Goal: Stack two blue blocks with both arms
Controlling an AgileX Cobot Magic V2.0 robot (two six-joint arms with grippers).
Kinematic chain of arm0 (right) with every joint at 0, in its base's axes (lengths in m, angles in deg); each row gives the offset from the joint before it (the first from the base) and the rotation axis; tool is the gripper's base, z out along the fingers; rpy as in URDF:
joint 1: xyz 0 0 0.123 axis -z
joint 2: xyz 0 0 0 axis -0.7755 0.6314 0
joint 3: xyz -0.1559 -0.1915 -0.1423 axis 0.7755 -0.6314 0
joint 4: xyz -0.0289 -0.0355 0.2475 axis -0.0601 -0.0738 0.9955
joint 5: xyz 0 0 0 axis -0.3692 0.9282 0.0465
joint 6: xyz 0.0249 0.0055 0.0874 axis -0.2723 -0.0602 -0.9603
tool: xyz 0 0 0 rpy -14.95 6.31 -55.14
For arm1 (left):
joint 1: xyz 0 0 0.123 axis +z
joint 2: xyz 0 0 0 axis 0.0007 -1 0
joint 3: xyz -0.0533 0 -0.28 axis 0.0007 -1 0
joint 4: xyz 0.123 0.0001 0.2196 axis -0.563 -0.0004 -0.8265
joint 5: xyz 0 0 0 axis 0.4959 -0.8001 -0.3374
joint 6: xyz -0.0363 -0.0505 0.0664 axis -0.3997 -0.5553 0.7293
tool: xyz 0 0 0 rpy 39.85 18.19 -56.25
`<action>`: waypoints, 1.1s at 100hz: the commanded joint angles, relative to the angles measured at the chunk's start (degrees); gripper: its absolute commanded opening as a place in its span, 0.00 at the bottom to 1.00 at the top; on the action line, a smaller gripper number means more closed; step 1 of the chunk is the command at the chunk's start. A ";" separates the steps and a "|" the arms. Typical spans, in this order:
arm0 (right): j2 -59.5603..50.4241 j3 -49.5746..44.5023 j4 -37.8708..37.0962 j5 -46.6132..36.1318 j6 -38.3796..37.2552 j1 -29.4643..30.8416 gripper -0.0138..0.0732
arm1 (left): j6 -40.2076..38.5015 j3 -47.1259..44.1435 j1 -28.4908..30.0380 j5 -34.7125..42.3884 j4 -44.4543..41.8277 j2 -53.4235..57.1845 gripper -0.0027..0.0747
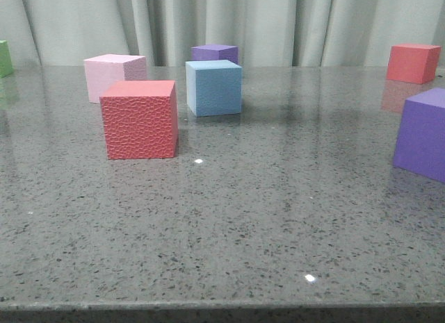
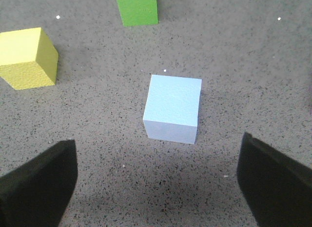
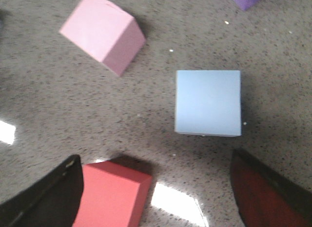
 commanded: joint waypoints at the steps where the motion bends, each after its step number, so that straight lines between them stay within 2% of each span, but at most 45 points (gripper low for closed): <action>1: -5.34 1.25 -1.17 -2.39 1.04 -0.72 0.86 | 0.92 4.43 0.02 1.62 0.37 -2.66 0.86; 19: -10.62 -3.51 -1.28 -4.17 2.26 -1.30 0.86 | 1.62 9.53 0.02 1.62 0.67 -10.02 0.86; 52: -28.10 -26.73 -2.27 -15.04 2.26 -1.30 0.86 | 3.13 17.14 0.02 -2.59 0.79 -19.78 0.86; 66: -34.97 -33.74 -2.27 -19.32 2.26 -1.30 0.86 | 4.16 18.23 0.02 -2.73 1.35 -22.51 0.86; 87: -40.84 -37.38 -2.27 -19.62 2.26 -1.30 0.86 | 4.79 18.23 0.02 -2.28 1.34 -26.03 0.86; 110: -42.36 -37.45 -2.27 -19.33 2.26 -1.30 0.86 | 4.79 18.23 0.02 -1.95 1.73 -29.18 0.86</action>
